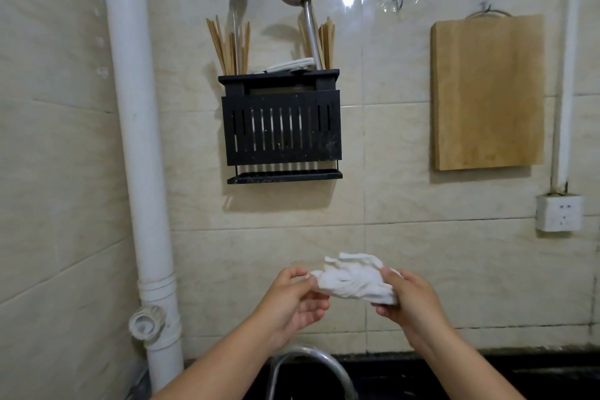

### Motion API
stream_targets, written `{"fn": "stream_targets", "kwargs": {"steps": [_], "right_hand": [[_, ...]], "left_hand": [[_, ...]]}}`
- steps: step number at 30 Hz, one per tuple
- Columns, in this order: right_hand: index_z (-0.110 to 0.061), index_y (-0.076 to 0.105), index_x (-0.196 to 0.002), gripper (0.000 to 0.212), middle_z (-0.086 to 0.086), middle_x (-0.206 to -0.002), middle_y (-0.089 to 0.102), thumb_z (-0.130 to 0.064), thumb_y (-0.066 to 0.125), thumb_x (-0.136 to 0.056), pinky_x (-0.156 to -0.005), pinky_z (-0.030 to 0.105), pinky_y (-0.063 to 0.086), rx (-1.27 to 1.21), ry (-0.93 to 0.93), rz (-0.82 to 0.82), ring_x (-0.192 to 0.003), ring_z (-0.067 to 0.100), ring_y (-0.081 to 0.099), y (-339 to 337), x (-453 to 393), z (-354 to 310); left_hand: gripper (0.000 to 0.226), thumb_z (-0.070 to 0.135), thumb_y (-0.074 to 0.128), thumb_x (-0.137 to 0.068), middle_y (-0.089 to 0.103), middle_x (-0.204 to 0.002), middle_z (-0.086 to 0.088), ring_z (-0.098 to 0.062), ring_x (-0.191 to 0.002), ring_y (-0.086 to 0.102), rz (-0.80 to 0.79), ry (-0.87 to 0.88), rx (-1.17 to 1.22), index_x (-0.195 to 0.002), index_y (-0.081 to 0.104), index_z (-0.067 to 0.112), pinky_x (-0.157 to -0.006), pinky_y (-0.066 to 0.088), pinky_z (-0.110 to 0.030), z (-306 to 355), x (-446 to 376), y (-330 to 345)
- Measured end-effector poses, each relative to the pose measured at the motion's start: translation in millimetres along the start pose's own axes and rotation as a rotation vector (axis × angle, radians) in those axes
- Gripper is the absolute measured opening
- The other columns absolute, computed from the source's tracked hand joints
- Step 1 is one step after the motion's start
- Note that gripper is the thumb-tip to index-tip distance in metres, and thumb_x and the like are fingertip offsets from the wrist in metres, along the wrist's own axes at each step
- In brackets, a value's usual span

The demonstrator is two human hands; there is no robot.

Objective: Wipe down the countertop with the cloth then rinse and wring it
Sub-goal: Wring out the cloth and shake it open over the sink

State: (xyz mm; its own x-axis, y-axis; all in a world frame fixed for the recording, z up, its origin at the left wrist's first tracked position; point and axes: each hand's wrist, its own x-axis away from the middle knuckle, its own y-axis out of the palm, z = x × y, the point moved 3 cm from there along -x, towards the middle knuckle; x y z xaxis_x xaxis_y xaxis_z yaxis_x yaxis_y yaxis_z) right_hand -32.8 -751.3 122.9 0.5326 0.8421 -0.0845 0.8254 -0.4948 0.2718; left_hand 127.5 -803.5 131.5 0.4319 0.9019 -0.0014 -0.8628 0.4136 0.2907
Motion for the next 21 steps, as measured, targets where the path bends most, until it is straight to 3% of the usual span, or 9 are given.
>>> {"fn": "stream_targets", "kwargs": {"steps": [5,9,11,13,16,18,21], "right_hand": [[-0.003,0.053,-0.070,0.023,0.009,-0.062,0.056,-0.006,0.047,-0.093,-0.038,0.018,0.046,0.029,0.011,-0.070,-0.054,0.018,0.052,-1,5,0],[-0.005,0.049,-0.073,0.020,0.011,-0.069,0.057,0.001,0.045,-0.093,-0.038,0.020,0.048,-0.032,0.066,-0.095,-0.057,0.019,0.055,-3,8,2],[-0.009,0.047,-0.083,0.015,0.013,-0.080,0.055,0.003,0.044,-0.092,-0.038,0.020,0.049,-0.038,0.075,-0.087,-0.063,0.021,0.054,-6,8,0],[-0.015,0.048,-0.092,0.019,0.013,-0.082,0.057,0.003,0.044,-0.092,-0.041,0.022,0.049,-0.005,0.054,-0.098,-0.064,0.021,0.055,-8,9,-3],[-0.007,0.056,-0.090,0.008,0.010,-0.077,0.059,-0.007,0.048,-0.092,-0.042,0.021,0.050,0.056,0.043,-0.193,-0.061,0.020,0.056,-11,16,-9],[-0.011,0.060,-0.086,0.011,0.007,-0.082,0.059,-0.018,0.052,-0.091,-0.045,0.022,0.050,0.235,0.034,-0.288,-0.067,0.018,0.057,-12,22,-9],[-0.019,0.063,-0.084,0.004,0.000,-0.082,0.056,-0.017,0.060,-0.086,-0.050,0.019,0.050,0.455,-0.020,-0.375,-0.070,0.011,0.053,-10,29,-4]], "left_hand": [[0.003,0.014,0.052,-0.090,0.058,-0.071,-0.006,-0.014,-0.056,0.057,-0.054,-0.028,-0.058,-0.089,0.051,0.016,-0.047,0.048,-0.022,-9,2,-1],[0.028,-0.004,0.052,-0.086,0.059,-0.077,-0.005,-0.013,-0.058,0.060,-0.091,0.027,-0.071,-0.098,0.052,0.021,-0.054,0.051,-0.023,-8,4,2],[0.028,-0.007,0.047,-0.086,0.060,-0.080,-0.004,-0.012,-0.062,0.060,-0.092,0.040,-0.110,-0.095,0.055,0.019,-0.056,0.050,-0.022,-8,5,5],[0.022,-0.004,0.047,-0.088,0.060,-0.077,-0.004,-0.008,-0.057,0.061,-0.074,0.052,-0.142,-0.088,0.058,0.014,-0.054,0.051,-0.020,-8,5,7],[0.017,0.005,0.048,-0.093,0.057,-0.068,-0.006,-0.001,-0.041,0.057,-0.004,0.096,-0.220,-0.078,0.055,0.011,-0.045,0.048,-0.013,-6,0,10],[0.021,0.009,0.049,-0.093,0.052,-0.062,-0.006,-0.001,-0.033,0.051,0.052,0.120,-0.264,-0.072,0.052,0.010,-0.039,0.044,-0.012,-5,-4,9],[0.025,0.010,0.052,-0.092,0.049,-0.054,-0.005,-0.002,-0.028,0.045,0.102,0.120,-0.315,-0.067,0.050,0.009,-0.033,0.038,-0.013,-5,-6,10]]}}
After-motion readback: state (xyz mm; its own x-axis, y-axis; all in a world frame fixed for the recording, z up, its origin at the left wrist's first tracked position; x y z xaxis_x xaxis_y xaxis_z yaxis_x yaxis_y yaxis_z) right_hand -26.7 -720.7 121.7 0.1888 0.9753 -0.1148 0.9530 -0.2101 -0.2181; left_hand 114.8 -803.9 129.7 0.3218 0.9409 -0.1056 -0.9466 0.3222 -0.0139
